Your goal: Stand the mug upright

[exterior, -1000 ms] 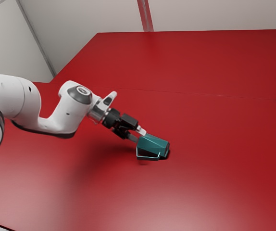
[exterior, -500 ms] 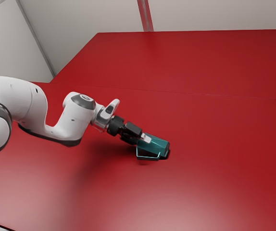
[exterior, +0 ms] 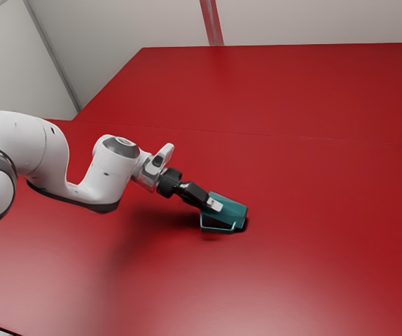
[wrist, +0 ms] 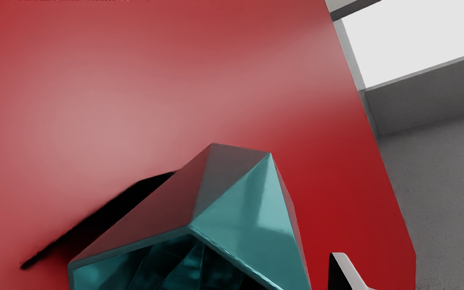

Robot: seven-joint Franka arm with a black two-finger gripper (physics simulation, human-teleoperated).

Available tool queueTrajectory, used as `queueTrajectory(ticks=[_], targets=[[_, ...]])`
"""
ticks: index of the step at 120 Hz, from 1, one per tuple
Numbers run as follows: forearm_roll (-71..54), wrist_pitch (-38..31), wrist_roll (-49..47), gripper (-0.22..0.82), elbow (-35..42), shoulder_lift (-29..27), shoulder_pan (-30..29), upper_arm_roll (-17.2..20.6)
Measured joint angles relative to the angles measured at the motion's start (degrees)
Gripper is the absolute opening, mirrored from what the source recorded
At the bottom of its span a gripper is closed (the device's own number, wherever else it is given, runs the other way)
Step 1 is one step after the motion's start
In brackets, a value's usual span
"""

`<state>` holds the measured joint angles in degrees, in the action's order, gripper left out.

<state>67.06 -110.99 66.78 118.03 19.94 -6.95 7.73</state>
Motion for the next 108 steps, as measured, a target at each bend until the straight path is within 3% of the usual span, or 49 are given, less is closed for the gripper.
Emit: queueTrajectory(ticks=[25, 61, 84, 108], targets=[[0.82, 0.25, 2.7, -0.14, -0.13, -0.06, 0.0, 0.32], [1.22, -0.04, 5.31, -0.16, -0.12, -1.06, 0.0, 0.77], [0.25, -1.5, 6.12, -0.17, 0.08, -4.67, 0.4, 1.47], [-17.59, -7.12, 1.96, -0.18, -0.45, -10.82, 1.27, 3.31]])
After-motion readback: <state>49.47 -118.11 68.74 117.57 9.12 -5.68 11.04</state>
